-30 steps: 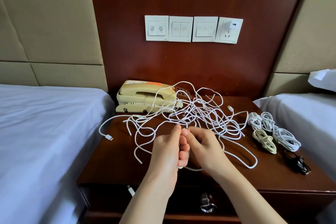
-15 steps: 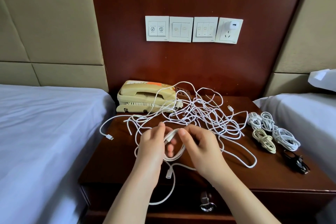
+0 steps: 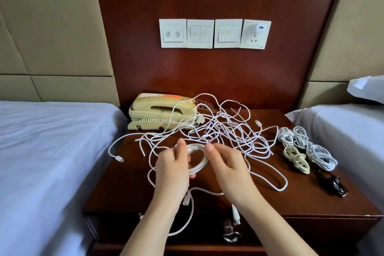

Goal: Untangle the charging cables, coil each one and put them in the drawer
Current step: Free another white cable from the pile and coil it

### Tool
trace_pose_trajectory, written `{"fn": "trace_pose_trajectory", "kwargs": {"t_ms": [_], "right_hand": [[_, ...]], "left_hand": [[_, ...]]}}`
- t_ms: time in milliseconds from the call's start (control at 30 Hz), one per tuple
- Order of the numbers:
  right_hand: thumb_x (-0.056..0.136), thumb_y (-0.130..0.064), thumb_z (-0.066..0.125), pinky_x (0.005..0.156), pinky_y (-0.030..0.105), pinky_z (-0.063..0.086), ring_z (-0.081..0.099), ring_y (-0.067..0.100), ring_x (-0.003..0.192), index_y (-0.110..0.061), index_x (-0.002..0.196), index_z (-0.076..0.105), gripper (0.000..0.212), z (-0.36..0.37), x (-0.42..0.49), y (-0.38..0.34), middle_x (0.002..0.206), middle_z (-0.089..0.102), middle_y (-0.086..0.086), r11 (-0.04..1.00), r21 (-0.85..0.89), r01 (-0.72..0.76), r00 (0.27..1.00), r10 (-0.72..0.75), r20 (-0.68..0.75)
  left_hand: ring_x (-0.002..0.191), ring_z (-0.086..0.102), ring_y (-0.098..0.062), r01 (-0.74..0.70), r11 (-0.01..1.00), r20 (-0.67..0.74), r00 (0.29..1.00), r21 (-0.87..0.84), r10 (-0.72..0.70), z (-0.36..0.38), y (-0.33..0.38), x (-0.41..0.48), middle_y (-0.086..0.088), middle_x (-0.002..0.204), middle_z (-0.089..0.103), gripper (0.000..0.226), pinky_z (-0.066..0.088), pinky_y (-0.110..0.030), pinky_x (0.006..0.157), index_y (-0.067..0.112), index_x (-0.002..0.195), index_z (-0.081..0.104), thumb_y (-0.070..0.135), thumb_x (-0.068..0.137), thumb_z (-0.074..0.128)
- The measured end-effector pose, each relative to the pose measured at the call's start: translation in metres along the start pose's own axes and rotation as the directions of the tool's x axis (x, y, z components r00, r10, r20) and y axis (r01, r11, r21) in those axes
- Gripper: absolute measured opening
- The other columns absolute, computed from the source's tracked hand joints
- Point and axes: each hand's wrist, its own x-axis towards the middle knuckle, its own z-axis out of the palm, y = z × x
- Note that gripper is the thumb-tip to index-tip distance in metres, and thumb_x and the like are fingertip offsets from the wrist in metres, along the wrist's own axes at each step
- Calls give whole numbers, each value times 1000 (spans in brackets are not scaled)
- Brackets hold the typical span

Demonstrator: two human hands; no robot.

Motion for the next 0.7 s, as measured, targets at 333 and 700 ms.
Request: {"fn": "trace_pose_trajectory", "kwargs": {"t_ms": [333,700], "right_hand": [[98,-25,48,50,20,28,36,4,48,-21,64,54,35,-19,6,4,50,42,-9,986,-165,16,984,14,177],[93,-30,40,50,32,36,52,23,62,-28,77,40,17,13,-17,-14,71,47,-8,710,-506,490,836,-219,502]], "left_hand": [[32,34,-7,-9,985,55,998,-172,19,-3,5,-3,7,38,36,54,28,-15,35,13,46,40,25,98,43],[52,44,-33,-191,940,-239,935,284,263,-24,-10,21,-18,49,47,52,30,-41,57,-3,50,44,18,98,39]]}}
